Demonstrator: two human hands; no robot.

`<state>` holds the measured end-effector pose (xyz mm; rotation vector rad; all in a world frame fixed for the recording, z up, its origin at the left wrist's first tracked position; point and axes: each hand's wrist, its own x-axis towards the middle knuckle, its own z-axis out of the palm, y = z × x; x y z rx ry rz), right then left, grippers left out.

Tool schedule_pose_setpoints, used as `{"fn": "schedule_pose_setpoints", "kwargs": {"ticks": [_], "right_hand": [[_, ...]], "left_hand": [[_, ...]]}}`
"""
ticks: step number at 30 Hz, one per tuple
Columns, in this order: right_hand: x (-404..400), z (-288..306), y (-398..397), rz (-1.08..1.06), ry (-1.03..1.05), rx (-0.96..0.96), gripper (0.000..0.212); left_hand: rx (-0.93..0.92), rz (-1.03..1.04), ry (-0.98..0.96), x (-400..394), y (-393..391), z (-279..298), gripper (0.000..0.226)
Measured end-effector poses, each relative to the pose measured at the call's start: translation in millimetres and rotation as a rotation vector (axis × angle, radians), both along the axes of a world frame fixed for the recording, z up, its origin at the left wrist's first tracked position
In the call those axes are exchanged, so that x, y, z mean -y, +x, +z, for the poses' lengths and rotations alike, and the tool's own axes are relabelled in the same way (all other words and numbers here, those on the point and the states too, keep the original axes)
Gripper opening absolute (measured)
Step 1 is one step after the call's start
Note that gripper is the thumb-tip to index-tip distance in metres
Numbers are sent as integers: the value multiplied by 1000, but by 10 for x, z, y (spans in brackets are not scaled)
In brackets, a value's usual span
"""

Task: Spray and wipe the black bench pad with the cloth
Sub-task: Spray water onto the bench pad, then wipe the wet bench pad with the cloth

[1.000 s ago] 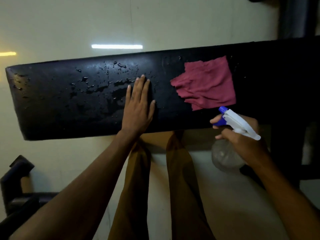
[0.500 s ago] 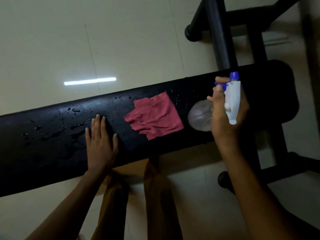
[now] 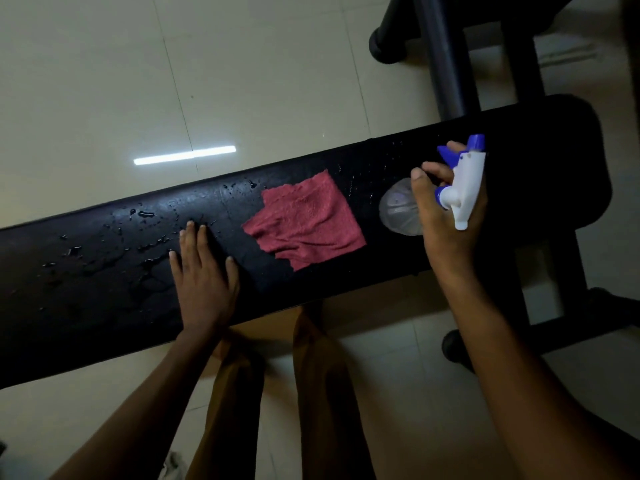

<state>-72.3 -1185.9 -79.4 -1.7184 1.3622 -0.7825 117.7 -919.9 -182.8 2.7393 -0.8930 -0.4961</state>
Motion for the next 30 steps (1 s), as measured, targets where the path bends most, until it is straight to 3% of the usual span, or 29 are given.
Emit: {"fn": "schedule_pose_setpoints", "kwargs": {"ticks": [9,12,15,18,21,25,30], "right_hand": [[-326,-38,-204,-87,-62,-10,61],[-504,-42,-280,-156,25,-35,64],[-839,-83,-358,-276,126,-43,53],[-1271,-110,-349,-89,304,-94,42],[-1432,-125,-121,175,349,-161,39],[-1143,-331,440,344,186,-250,32],[-683,-655,852,513,-30,-605,47]], "left_hand": [[-14,17,5,25,-1,23,68],[-20,22,6,20,8,30,68],[-26,27,7,28,7,29,68],[-37,37,-7,39,5,33,68],[-48,37,-13,45,10,45,68],[-53,23,-7,22,20,54,68],[-47,17,-18,-7,33,42,68]]}}
